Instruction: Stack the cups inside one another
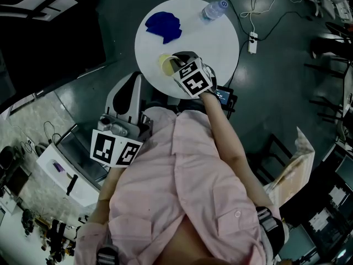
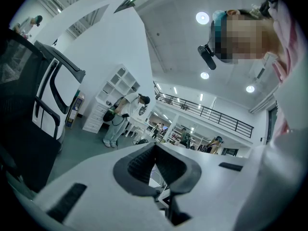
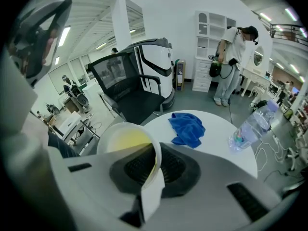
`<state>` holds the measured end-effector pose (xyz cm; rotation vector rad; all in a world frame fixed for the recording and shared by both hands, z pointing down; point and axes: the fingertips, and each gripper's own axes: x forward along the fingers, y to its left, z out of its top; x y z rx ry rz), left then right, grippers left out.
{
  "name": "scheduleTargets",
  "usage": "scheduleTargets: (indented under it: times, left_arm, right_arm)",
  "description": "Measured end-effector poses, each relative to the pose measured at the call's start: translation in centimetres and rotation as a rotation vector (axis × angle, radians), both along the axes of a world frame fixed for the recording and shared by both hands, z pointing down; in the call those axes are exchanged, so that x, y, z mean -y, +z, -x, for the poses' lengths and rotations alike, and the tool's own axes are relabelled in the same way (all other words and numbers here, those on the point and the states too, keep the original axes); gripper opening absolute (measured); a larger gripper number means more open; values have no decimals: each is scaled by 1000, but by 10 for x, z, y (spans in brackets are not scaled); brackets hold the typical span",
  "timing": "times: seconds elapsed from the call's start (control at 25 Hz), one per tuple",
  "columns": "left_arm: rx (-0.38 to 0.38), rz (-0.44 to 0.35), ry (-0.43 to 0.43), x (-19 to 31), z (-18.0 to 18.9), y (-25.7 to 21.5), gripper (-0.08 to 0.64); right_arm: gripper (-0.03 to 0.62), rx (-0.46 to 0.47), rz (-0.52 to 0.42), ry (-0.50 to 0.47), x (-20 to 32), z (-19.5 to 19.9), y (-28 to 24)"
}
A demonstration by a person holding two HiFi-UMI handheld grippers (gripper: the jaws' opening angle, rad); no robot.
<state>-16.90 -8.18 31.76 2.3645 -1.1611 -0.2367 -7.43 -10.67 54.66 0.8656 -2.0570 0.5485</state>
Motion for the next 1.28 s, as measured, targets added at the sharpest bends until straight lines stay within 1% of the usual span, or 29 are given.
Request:
scheduleTargets:
  times: [0.6,1.28]
  left_arm:
    - [-2,17,-18,9,4,5,9]
    - [-1,26,-33,14,10,5,9]
  right_arm:
    - [37,-25,43,-25,3,4,18]
    - [37,-79,90,-72,0,8,38]
